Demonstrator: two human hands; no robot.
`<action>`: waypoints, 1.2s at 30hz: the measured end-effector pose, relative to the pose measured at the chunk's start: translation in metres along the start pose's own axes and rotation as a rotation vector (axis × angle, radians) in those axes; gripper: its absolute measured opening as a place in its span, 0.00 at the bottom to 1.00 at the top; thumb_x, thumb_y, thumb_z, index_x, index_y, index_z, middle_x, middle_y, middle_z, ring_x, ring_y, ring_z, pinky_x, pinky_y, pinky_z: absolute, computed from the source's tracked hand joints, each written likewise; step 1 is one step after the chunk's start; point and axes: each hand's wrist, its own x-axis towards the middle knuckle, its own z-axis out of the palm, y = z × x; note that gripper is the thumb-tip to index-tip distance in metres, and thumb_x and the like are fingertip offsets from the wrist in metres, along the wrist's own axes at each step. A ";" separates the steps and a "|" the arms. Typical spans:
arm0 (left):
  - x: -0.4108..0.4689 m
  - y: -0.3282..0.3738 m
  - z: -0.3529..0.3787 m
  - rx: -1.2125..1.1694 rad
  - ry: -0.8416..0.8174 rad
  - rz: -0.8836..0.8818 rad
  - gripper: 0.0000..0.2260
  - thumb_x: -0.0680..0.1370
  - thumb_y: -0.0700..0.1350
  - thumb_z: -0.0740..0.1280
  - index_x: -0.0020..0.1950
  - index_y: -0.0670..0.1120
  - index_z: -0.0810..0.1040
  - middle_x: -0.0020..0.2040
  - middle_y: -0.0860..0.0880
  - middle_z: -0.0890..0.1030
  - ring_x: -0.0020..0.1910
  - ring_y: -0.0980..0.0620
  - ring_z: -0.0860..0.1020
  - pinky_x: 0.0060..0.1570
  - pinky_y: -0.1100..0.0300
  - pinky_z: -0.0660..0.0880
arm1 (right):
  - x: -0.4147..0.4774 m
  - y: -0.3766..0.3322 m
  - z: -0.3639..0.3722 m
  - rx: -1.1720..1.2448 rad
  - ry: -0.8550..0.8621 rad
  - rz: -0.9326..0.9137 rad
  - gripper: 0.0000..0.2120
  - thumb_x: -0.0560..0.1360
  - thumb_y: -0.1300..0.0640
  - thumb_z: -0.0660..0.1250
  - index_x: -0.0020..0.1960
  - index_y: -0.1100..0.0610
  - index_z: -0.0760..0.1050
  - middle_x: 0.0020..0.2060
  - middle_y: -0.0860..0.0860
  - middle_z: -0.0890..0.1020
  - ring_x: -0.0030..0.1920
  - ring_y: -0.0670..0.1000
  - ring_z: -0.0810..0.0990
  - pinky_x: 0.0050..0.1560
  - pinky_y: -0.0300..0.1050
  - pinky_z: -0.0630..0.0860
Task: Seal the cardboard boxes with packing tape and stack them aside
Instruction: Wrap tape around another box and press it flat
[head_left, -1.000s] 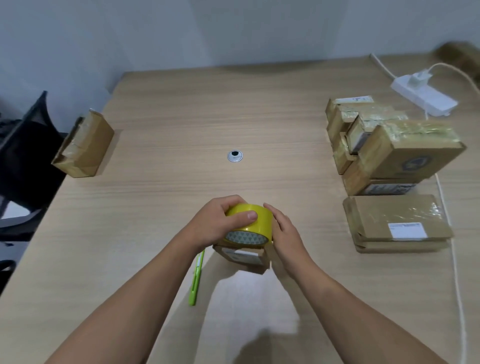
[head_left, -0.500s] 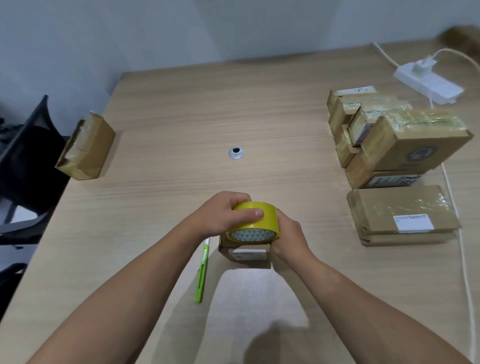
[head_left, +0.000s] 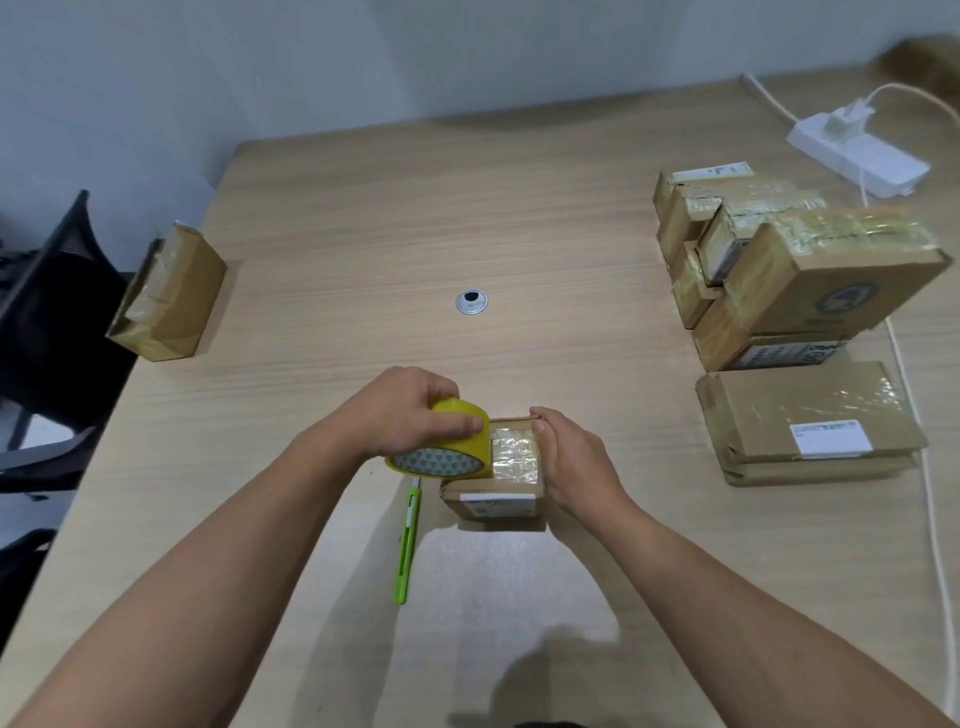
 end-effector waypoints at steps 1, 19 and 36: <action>-0.001 0.001 0.001 0.005 0.003 -0.002 0.22 0.66 0.65 0.67 0.37 0.45 0.79 0.30 0.52 0.75 0.31 0.57 0.73 0.35 0.59 0.68 | 0.000 -0.001 0.000 -0.004 -0.003 0.000 0.19 0.86 0.54 0.55 0.73 0.58 0.72 0.68 0.54 0.77 0.68 0.53 0.74 0.63 0.36 0.65; -0.021 0.000 0.011 -0.232 0.138 0.045 0.23 0.67 0.69 0.61 0.41 0.51 0.82 0.38 0.50 0.82 0.41 0.52 0.80 0.42 0.54 0.74 | -0.005 -0.021 0.029 0.143 0.071 0.077 0.26 0.85 0.49 0.57 0.80 0.47 0.55 0.76 0.53 0.65 0.74 0.54 0.65 0.61 0.41 0.62; -0.024 -0.041 -0.002 -0.231 0.083 -0.046 0.23 0.66 0.66 0.68 0.27 0.48 0.69 0.24 0.54 0.66 0.25 0.57 0.66 0.28 0.61 0.62 | 0.002 -0.011 0.028 0.019 0.003 0.005 0.15 0.86 0.50 0.53 0.68 0.46 0.73 0.63 0.49 0.73 0.56 0.46 0.72 0.56 0.43 0.67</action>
